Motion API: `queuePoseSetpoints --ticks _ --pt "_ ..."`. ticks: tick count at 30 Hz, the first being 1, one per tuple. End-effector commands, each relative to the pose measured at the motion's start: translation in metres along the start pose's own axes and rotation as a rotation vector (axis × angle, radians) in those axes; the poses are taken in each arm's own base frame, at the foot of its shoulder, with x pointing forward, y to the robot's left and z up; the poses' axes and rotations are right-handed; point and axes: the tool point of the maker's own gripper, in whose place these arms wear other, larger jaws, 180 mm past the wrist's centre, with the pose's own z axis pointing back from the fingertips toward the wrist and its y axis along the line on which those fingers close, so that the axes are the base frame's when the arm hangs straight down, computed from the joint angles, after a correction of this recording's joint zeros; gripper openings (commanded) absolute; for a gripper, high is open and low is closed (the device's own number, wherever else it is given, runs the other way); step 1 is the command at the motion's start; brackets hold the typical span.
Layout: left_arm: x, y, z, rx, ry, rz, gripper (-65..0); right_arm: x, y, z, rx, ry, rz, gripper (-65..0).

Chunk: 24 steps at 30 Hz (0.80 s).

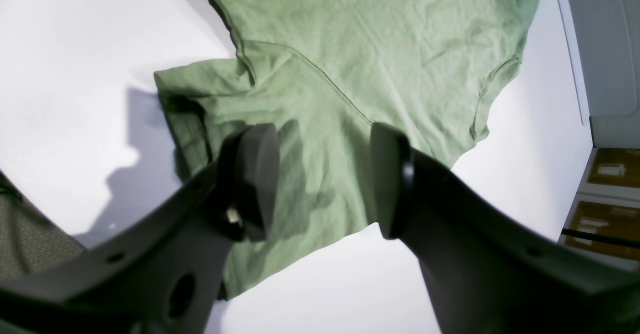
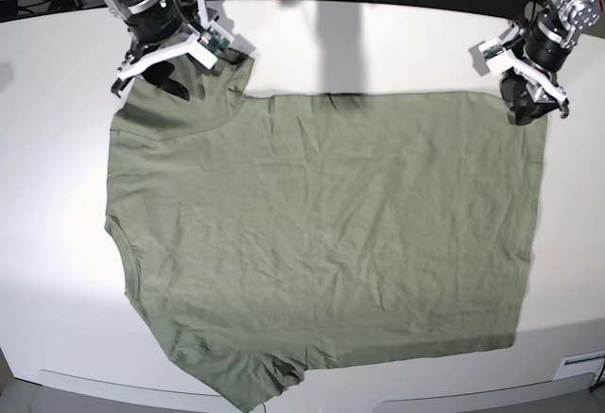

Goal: Fold the T-shirt properly
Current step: 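Close both grippers on the shoulder corners of the shirt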

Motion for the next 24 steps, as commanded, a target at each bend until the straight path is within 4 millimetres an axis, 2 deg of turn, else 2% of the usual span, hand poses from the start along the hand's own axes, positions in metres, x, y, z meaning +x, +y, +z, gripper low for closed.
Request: queuePoseSetpoints --ticks 1,5,8,11,13,15,19,24 --pt "-0.026 -0.029 0.005 -0.119 0.085 -0.013 -33.4 0.008 -0.008 0.003 -0.024 -0.032 -0.002 -34.8" --pt "-0.052 -0.045 0.005 -0.160 0.151 -0.016 -36.0 0.009 -0.008 0.003 -0.024 -0.038 -0.001 -34.8" --pt "-0.060 -0.052 0.007 -0.177 0.178 -0.018 -38.4 0.009 -0.008 0.003 -0.024 -0.043 -0.001 -34.8" --pt "-0.060 -0.055 0.008 -0.182 0.175 -0.017 -39.0 0.010 -0.008 0.003 -0.024 -0.045 -0.001 -34.8" --pt "-0.058 -0.054 0.008 -0.181 0.165 -0.017 -41.9 0.010 -0.008 0.003 -0.024 -0.045 -0.001 -34.8" --pt "-0.053 -0.054 0.007 -0.181 0.134 -0.014 -48.0 0.010 -0.008 0.003 -0.024 -0.045 -0.001 -34.8" --pt "-0.039 -0.055 0.006 -0.182 0.060 -0.007 -65.0 0.010 -0.008 0.003 -0.023 -0.046 -0.001 -34.8" --pt "-0.039 -0.052 0.004 -0.176 0.058 -0.008 -65.0 0.009 -0.007 0.003 -0.023 -0.041 -0.001 -34.8"
